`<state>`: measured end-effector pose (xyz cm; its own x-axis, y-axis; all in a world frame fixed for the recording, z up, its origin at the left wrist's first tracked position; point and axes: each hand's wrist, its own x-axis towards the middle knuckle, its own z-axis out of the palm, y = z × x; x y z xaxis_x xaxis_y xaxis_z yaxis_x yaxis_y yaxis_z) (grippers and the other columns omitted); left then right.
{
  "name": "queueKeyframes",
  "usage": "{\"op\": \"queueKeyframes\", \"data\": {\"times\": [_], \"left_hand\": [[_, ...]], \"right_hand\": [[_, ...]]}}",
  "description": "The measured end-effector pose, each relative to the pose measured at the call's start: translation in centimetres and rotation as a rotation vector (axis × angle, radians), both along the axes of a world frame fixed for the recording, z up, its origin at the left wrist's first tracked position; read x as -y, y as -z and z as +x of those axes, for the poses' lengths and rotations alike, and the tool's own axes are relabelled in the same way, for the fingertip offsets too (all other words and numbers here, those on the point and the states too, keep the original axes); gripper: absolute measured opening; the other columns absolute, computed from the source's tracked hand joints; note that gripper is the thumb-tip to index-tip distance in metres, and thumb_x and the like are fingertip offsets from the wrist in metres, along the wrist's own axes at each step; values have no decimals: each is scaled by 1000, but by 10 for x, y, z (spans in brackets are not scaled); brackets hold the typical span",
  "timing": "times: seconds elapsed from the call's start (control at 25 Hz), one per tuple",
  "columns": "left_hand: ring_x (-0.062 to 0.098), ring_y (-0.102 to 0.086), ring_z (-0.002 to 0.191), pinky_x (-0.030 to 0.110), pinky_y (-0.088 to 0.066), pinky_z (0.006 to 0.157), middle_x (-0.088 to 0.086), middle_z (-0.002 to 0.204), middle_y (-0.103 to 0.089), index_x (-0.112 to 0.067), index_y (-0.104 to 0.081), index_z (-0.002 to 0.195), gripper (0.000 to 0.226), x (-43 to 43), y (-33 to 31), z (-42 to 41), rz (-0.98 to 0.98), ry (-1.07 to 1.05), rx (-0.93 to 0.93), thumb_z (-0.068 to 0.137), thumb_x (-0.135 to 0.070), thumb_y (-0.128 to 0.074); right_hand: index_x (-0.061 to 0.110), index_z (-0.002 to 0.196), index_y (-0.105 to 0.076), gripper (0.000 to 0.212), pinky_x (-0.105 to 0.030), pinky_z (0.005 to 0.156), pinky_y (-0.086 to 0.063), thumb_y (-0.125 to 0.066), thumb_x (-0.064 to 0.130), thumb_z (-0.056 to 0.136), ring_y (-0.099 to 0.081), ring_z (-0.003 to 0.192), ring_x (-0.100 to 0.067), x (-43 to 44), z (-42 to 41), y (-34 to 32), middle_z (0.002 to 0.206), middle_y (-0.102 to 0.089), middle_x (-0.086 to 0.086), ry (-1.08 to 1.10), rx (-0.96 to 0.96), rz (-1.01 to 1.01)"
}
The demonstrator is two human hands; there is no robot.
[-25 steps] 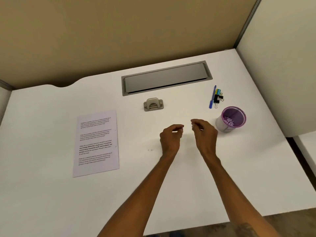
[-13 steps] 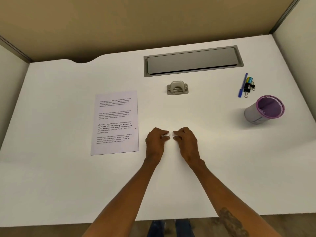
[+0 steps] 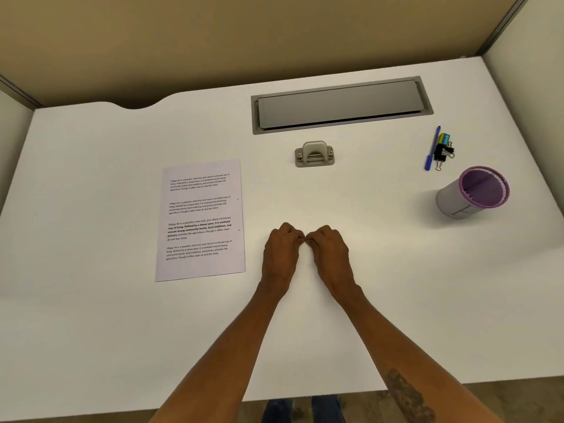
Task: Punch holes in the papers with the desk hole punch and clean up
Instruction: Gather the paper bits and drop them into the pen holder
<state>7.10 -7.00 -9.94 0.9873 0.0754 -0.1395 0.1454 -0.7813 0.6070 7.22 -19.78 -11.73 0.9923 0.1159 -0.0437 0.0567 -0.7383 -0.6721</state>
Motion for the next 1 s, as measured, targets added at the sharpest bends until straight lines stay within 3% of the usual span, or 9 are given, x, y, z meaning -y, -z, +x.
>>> {"op": "queueKeyframes", "data": {"times": [0.16, 0.4, 0.52, 0.6, 0.72, 0.84, 1.0], "left_hand": [[20, -53, 94, 35, -48, 78, 3, 103, -61, -8, -66, 100, 18, 1, 1, 4, 24, 76, 0, 99, -10, -48], [12, -62, 78, 22, -48, 69, -2, 90, -70, -10, -58, 89, 6, -8, 2, -2, -368, -296, -27, 94, -11, -55], [16, -67, 77, 28, -54, 70, 1, 83, -73, -7, -62, 83, 7, -9, 3, -2, -483, -344, -64, 89, -10, -64], [13, -68, 76, 30, -55, 73, -1, 79, -72, -9, -63, 80, 8, -7, 3, -2, -469, -346, -61, 85, -12, -70], [3, -69, 81, 19, -53, 77, -8, 81, -75, -21, -71, 91, 9, -4, -1, -2, -393, -298, -49, 84, -15, -70], [8, -69, 95, 21, -52, 90, -4, 99, -77, -17, -77, 102, 16, -3, -1, -1, -279, -231, -46, 89, -20, -69], [13, -66, 101, 17, -45, 88, -2, 104, -76, -17, -77, 105, 19, -1, -3, -1, -114, -140, -29, 95, -21, -61]], "right_hand": [[5, 94, -63, 18, -29, 75, -42, -48, -5, 91, -50, 92, -23, -3, 5, 0, 97, -59, -7, -24, -42, -9], [10, 89, -61, 7, -12, 68, -48, -55, 6, 91, -64, 77, -2, 12, 6, -5, 85, -70, 6, 355, -245, 510], [15, 81, -69, 3, -17, 68, -53, -67, 12, 82, -69, 74, -6, 24, 12, -7, 81, -74, 4, 419, -317, 623], [17, 80, -70, 6, -21, 71, -55, -71, 12, 80, -69, 76, -7, 28, 18, -9, 79, -74, 6, 371, -297, 561], [16, 89, -75, 11, -23, 79, -53, -67, 9, 86, -68, 84, -8, 25, 19, -10, 87, -75, 7, 161, -195, 335], [11, 96, -76, 19, -32, 82, -51, -58, 7, 93, -66, 93, -19, 19, 15, -9, 98, -74, -4, -15, -118, 95], [7, 96, -72, 21, -33, 80, -47, -51, 8, 96, -63, 94, -24, 16, 15, -9, 99, -70, -9, -68, -114, 0]]}}
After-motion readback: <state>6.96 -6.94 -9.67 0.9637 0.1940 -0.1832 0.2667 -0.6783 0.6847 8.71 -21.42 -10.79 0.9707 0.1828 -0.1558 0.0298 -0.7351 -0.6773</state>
